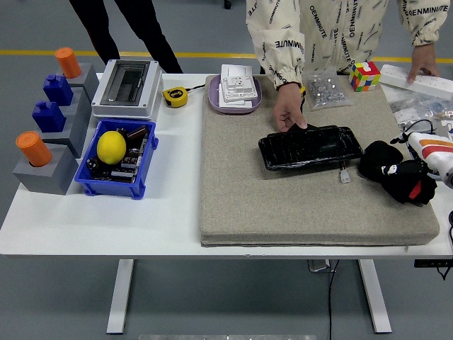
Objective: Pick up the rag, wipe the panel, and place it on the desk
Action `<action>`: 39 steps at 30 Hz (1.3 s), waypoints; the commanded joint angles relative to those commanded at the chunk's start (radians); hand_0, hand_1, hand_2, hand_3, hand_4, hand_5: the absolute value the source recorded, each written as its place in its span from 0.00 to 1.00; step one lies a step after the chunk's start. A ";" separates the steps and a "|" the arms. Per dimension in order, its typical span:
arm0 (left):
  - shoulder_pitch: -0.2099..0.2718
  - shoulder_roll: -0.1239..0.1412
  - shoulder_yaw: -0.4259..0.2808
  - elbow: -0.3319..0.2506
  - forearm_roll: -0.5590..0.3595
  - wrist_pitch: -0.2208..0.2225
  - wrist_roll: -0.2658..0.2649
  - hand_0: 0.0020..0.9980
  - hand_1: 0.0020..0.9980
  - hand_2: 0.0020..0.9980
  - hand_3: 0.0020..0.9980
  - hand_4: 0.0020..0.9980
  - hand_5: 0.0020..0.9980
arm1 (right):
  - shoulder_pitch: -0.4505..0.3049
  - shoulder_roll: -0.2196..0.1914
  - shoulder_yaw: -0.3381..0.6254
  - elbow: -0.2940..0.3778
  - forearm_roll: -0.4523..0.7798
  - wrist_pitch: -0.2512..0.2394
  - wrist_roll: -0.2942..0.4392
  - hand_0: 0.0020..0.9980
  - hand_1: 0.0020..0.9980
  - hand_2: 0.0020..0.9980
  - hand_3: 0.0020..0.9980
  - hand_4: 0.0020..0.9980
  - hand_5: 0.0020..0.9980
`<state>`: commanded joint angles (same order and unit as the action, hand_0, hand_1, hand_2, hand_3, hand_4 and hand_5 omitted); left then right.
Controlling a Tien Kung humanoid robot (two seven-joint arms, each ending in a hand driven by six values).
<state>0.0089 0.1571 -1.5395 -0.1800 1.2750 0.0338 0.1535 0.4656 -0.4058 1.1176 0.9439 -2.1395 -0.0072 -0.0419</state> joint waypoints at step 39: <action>-0.004 -0.001 0.002 0.000 -0.002 0.000 0.001 0.64 0.69 0.72 0.57 0.59 0.47 | 0.011 0.047 0.011 -0.079 0.001 -0.047 0.022 0.78 0.72 0.80 0.78 1.00 0.68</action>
<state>0.0047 0.1558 -1.5378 -0.1800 1.2730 0.0341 0.1547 0.4763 -0.3585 1.1281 0.8649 -2.1382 -0.0541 -0.0195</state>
